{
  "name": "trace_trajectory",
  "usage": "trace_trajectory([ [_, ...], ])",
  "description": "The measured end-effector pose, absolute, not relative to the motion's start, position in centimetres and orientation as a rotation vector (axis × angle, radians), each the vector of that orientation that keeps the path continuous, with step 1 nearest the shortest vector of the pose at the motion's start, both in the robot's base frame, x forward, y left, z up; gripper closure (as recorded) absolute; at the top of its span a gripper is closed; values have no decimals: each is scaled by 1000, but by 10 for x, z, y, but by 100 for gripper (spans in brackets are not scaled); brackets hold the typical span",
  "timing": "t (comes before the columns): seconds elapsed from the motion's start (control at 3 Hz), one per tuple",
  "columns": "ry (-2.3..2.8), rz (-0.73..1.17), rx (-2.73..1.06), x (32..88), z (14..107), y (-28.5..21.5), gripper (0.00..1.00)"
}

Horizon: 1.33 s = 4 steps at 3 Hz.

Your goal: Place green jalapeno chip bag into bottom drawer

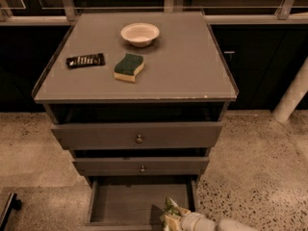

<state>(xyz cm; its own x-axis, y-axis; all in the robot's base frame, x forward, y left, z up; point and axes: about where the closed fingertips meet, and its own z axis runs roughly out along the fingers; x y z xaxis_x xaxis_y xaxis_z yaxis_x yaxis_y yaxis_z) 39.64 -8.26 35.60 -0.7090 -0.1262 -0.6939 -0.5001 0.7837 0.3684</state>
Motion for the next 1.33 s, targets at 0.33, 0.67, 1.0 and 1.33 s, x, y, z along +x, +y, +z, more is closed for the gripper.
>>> trace_trajectory([
  [0.33,2298,721,-463,396,356,-83,100],
  [0.67,2315,693,-441,437,338,-93,100],
  [1.0,2339,657,-394,494,310,-105,100],
  [1.33,2379,635,-340,537,279,-114,100],
])
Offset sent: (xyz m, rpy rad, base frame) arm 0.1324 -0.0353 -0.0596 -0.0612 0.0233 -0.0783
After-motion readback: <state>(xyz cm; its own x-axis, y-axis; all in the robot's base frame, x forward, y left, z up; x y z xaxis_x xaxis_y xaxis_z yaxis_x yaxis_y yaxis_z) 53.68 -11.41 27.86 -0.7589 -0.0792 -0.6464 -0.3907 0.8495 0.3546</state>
